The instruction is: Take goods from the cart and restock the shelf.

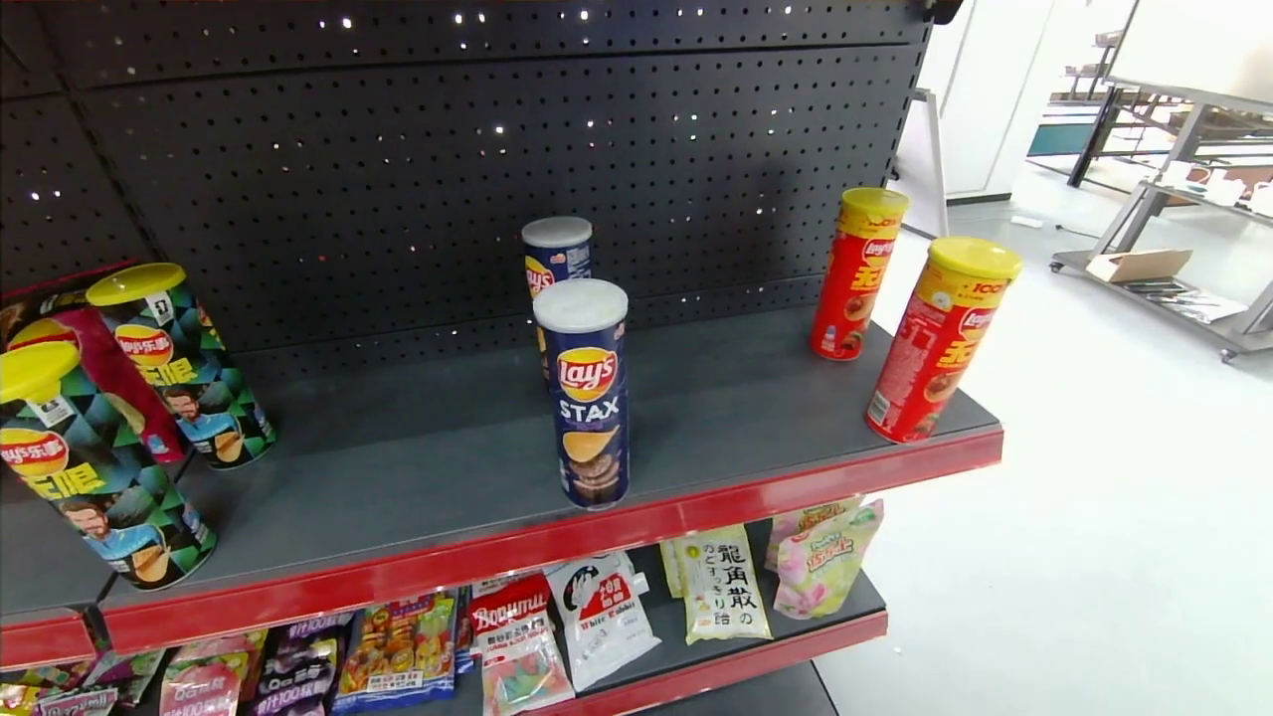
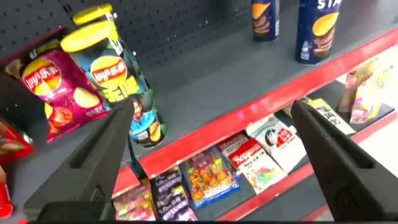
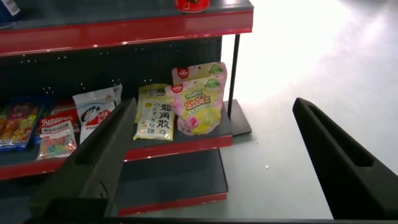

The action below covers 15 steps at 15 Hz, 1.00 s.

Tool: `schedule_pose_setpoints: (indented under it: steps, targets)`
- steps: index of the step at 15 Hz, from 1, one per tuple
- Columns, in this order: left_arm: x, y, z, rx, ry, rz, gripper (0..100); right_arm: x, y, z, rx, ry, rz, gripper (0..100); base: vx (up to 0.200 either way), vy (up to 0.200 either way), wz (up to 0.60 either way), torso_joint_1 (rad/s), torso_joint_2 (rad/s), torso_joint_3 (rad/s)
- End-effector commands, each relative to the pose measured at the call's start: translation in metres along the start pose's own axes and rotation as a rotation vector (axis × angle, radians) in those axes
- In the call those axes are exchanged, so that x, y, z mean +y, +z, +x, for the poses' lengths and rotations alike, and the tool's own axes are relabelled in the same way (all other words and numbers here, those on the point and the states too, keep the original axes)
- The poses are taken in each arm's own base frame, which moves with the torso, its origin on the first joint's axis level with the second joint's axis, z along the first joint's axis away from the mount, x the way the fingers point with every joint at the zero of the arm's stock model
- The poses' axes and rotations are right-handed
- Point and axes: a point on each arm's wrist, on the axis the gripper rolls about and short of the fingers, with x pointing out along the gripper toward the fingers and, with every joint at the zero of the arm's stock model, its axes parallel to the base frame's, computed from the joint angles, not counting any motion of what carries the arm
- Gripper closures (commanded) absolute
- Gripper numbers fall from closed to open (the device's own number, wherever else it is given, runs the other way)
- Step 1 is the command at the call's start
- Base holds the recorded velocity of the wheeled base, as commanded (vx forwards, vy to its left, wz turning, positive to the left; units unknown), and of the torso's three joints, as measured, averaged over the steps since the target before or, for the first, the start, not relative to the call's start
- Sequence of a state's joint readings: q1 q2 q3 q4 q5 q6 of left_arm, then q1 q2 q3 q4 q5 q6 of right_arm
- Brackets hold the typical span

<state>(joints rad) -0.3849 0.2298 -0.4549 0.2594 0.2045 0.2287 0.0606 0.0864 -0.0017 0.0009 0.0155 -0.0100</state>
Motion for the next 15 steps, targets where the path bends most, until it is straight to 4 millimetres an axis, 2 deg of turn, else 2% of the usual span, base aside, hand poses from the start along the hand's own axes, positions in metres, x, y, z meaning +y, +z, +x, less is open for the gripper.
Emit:
schedule_pose_setpoints:
  steps: [1, 6, 11, 13, 14, 15]
  targets:
    - [0.000, -0.001, 0.002, 0.011, -0.003, 0.001, 0, 0.000, 0.000, 0.000, 0.000, -0.001, -0.001, 0, 0.000, 0.000, 0.60, 0.027, 0.01, -0.012]
    - [0.000, -0.001, 0.002, 0.013, -0.007, -0.006, 0, 0.000, 0.000, 0.000, 0.000, -0.001, -0.001, 0, 0.000, 0.000, 0.60, 0.007, 0.01, 0.005]
    - [0.000, -0.006, -0.005, -0.014, 0.007, -0.037, 0, 0.000, 0.000, 0.000, 0.002, 0.001, 0.005, 0, 0.000, 0.000, 0.00, 0.000, 0.00, 0.000]
    - [-0.003, -0.022, -0.009, -0.019, 0.016, -0.045, 0, 0.001, 0.000, 0.000, -0.005, 0.025, -0.015, 0, 0.000, 0.000, 0.00, 0.000, 0.00, 0.000]
    - [-0.005, -0.029, -0.009, -0.010, 0.022, -0.080, 0, 0.001, 0.016, -0.002, -0.040, 0.066, -0.014, 0, 0.000, 0.000, 0.00, 0.000, 0.00, 0.000]
    - [-0.007, -0.034, -0.007, 0.013, 0.050, -0.155, 0, 0.001, 0.067, 0.005, -0.033, 0.090, 0.021, 0, 0.000, 0.000, 0.00, 0.000, 0.00, 0.000]
